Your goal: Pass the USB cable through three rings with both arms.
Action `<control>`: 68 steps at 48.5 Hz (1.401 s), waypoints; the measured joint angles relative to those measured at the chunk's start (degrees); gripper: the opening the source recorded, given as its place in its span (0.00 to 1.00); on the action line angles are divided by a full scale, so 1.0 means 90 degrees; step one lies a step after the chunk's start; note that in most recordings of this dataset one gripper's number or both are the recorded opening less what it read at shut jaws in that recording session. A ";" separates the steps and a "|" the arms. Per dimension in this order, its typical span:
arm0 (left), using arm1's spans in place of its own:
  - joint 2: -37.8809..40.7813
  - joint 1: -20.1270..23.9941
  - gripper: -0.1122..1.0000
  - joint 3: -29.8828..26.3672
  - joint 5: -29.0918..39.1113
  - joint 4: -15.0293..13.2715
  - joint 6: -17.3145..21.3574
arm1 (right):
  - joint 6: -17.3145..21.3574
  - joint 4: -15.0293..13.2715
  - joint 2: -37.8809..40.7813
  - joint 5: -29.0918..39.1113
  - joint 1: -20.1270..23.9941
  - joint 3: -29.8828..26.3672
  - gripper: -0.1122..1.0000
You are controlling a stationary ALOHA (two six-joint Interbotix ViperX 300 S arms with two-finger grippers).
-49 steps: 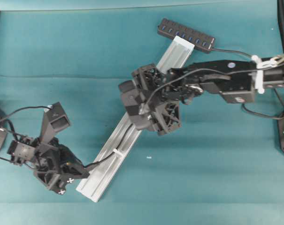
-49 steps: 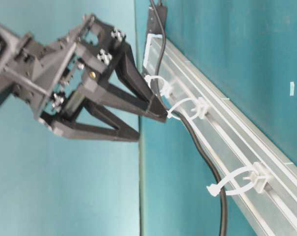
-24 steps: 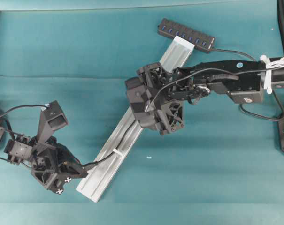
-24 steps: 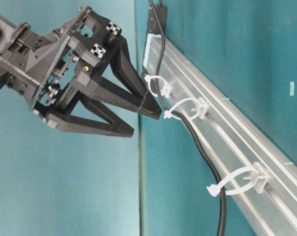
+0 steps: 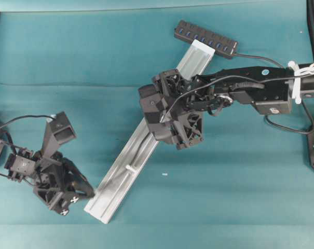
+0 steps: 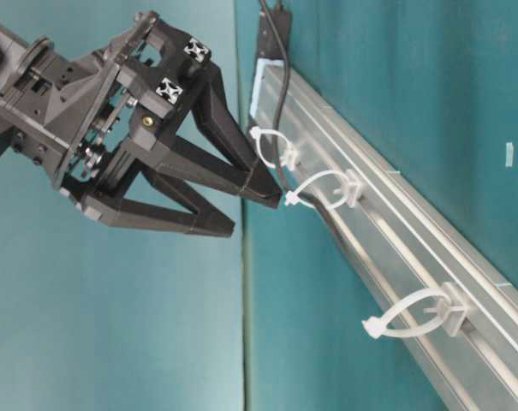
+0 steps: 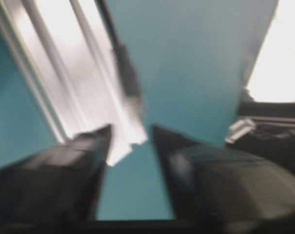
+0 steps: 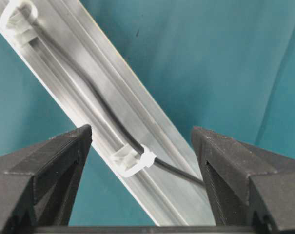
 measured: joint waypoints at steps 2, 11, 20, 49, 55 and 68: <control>0.0000 0.0000 0.80 0.0000 0.0000 0.0000 0.0029 | 0.0039 0.0000 0.0000 0.0000 0.0000 0.0000 0.88; -0.0098 0.0000 0.93 0.0000 -0.0010 0.0020 0.0127 | 0.0195 0.0000 -0.0039 0.0000 0.0010 -0.0010 0.88; -0.0410 0.0049 0.93 0.0000 -0.0020 0.0020 0.0518 | 0.0527 0.0000 -0.0254 -0.0010 0.0010 0.0000 0.88; -0.1943 0.1152 0.93 0.0039 -0.0029 0.0029 0.3564 | 0.2295 0.0000 -0.1504 -0.1006 -0.0254 0.0566 0.88; -0.2295 0.1426 0.93 0.0049 -0.0029 0.0029 0.3789 | 0.2646 0.0000 -0.1797 -0.1260 -0.0283 0.0811 0.88; -0.3174 0.1943 0.93 0.0176 -0.0010 0.0029 0.4395 | 0.3057 0.0010 -0.2598 -0.1631 -0.0293 0.1357 0.88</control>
